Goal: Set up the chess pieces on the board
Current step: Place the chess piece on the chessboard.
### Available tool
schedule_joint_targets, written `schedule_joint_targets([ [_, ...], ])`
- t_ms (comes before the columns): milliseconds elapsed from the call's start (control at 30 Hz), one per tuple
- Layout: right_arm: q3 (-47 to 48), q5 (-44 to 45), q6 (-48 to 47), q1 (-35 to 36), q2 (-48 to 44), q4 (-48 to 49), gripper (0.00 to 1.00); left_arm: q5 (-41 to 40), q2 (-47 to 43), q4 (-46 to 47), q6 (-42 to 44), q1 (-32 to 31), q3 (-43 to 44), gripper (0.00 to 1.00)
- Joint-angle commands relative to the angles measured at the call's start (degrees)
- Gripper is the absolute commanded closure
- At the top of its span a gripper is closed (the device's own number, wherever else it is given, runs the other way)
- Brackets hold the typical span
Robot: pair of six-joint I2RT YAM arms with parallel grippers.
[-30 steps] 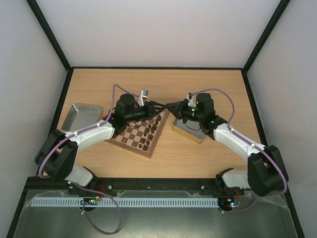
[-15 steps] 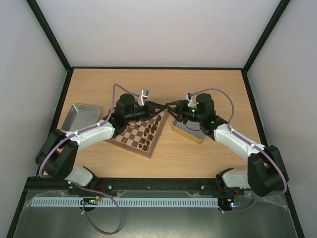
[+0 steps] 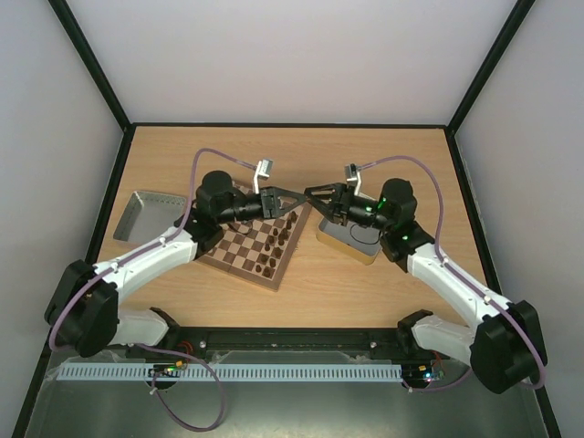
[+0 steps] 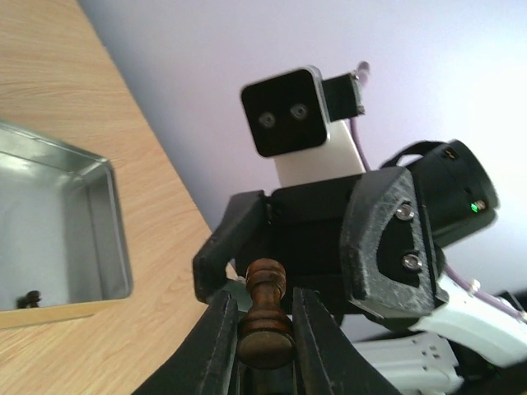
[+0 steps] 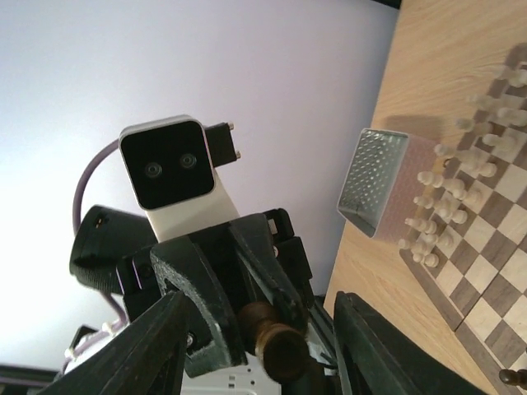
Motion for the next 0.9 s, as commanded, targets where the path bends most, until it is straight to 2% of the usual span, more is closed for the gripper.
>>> schedule_joint_targets([
  [0, 1.9, -5.3, -4.1, 0.3, -3.5, 2.9, 0.53, 5.6, -3.2, 3.7, 2.6, 0.0, 0.8, 0.97],
  [467, 2.0, -9.1, -5.3, 0.3, -7.0, 6.6, 0.92, 6.2, -3.7, 6.0, 1.6, 0.3, 0.3, 0.97],
  [500, 2.1, -8.7, -5.9, 0.3, -6.9, 5.9, 0.94, 6.1, -3.7, 6.0, 1.4, 0.4, 0.3, 0.96],
  [600, 3.4, -5.7, -10.8, 0.3, -6.2, -0.6, 0.97, 3.8, -4.0, 3.0, 2.0, 1.2, 0.0, 0.76],
  [667, 5.7, -1.7, -16.9, 0.3, -4.6, -10.0, 0.97, -1.8, -5.0, -4.9, 4.7, 1.9, 0.2, 0.58],
  [700, 7.4, 1.9, -20.4, 0.4, -3.5, -15.7, 0.97, -7.5, -5.6, -11.9, 6.6, 2.2, 0.9, 0.51],
  [733, 9.3, 6.0, -24.2, 0.3, -1.6, -22.0, 0.97, -18.7, -6.1, -19.8, 7.8, 2.5, 1.8, 0.45],
  [800, 13.9, 14.8, -30.6, 0.4, 3.1, -34.1, 0.98, -31.8, -6.1, -32.3, 8.6, 3.4, 3.2, 0.4],
  [867, 17.8, 23.9, -35.2, 1.3, 8.2, -41.4, 0.98, -35.9, -5.9, -36.9, 9.4, 5.2, 3.1, 0.38],
])
